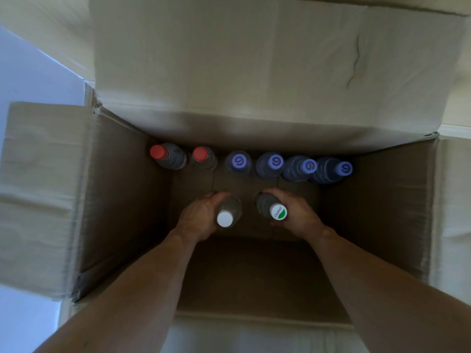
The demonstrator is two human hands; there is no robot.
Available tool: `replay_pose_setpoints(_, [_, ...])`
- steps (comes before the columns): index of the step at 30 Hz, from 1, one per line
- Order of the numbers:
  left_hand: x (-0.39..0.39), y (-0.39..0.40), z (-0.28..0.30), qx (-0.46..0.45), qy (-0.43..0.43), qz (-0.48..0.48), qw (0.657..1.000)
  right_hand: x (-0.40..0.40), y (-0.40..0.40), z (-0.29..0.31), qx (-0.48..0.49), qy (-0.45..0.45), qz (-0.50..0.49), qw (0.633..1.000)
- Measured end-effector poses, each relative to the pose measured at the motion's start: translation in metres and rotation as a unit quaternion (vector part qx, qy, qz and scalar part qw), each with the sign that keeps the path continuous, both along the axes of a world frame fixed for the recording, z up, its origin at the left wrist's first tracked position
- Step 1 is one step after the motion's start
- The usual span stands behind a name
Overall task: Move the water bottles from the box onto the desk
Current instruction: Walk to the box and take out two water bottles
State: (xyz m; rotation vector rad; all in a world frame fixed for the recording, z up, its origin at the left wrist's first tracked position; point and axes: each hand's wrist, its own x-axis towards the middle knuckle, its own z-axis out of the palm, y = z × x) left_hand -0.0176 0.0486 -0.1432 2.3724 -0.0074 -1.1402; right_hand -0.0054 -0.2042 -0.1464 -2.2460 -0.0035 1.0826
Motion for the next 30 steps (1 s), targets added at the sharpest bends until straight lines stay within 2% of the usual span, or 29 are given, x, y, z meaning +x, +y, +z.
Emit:
replay_pose_setpoints(6, [0.013, -0.004, 0.011, -0.034, -0.013, 0.028, 0.999, 0.005, -0.008, 0.011, 0.011, 0.008, -0.069, 0.998])
replay_pose_setpoints(11, [0.027, 0.004, 0.069, -0.07, 0.078, 0.071, 0.992, 0.012, -0.018, 0.058, 0.049, 0.081, -0.178, 0.979])
replay_pose_setpoints(16, [0.043, 0.014, 0.143, -0.157, 0.143, 0.155, 0.965, 0.016, -0.021, 0.129, 0.147, 0.167, -0.287, 0.932])
replay_pose_setpoints(22, [0.056, 0.003, 0.247, -0.207, 0.158, 0.24, 0.935, 0.018, -0.008, 0.225, 0.212, 0.19, -0.374, 0.883])
replay_pose_setpoints(30, [0.063, -0.013, 0.381, -0.286, 0.15, 0.277, 0.905, 0.012, 0.003, 0.367, 0.343, 0.183, -0.471, 0.792])
